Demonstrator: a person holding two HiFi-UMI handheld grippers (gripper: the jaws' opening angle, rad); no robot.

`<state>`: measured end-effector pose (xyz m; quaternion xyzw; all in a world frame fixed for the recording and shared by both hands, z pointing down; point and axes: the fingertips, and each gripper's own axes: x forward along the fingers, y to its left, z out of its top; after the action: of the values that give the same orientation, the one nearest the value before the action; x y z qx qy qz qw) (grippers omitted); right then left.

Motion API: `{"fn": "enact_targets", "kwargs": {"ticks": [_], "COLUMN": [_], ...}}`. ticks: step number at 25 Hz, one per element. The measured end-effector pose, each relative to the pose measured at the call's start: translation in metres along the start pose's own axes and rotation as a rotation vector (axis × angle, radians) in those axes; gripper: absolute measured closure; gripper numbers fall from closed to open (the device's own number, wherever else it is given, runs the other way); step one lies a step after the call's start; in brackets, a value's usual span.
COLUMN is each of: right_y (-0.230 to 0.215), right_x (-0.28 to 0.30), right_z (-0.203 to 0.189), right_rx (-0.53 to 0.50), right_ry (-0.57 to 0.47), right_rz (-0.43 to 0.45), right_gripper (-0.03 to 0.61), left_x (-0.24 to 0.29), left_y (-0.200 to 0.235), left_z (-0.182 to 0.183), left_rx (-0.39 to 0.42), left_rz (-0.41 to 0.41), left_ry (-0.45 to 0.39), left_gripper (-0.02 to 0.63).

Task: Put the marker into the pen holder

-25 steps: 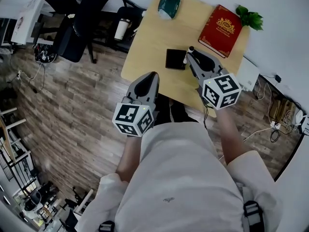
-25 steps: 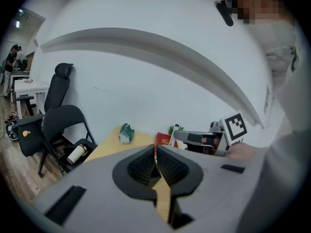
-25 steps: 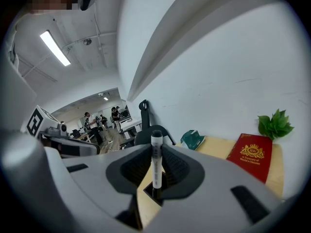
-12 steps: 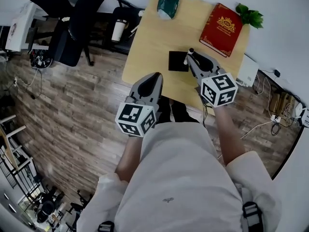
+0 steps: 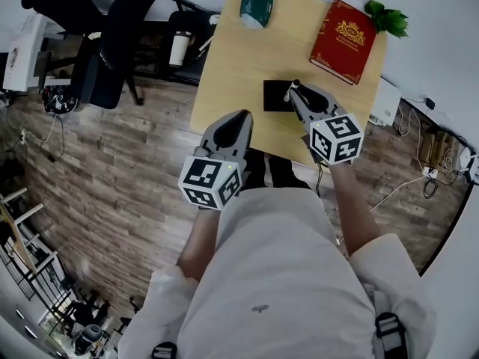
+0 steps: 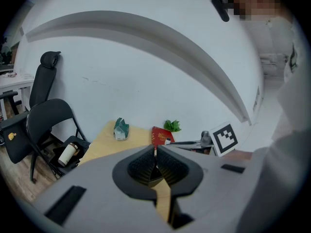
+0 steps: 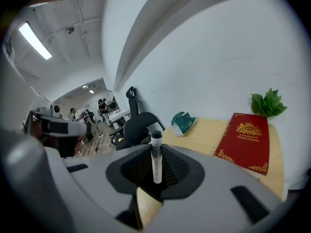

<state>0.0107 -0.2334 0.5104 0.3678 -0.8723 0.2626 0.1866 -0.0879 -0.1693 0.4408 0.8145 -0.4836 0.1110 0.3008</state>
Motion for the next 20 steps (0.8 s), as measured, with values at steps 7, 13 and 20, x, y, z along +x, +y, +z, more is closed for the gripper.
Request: {"fn": "enact_targets", "kwargs": {"ticks": [7,13,20], "right_y": [0.001,-0.001,0.001], "right_x": [0.006,0.012,0.021], "right_z": [-0.018,-0.028,-0.038], "right_rx": [0.015,0.025,0.027], "right_ry": [0.039,0.067,0.095], "right_rz": [-0.006,-0.005,0.009], "right_gripper": [0.511,0.511,0.511], "left_x": [0.006,0.010,0.012], "left_y": [0.002,0.003,0.006], "left_z": [-0.004,-0.008,-0.009], "left_rx": [-0.002,-0.008,-0.014], "left_rz": [-0.019,-0.026,-0.024], "left_ry": [0.019,0.027,0.028], "left_gripper": [0.597,0.597,0.597]}}
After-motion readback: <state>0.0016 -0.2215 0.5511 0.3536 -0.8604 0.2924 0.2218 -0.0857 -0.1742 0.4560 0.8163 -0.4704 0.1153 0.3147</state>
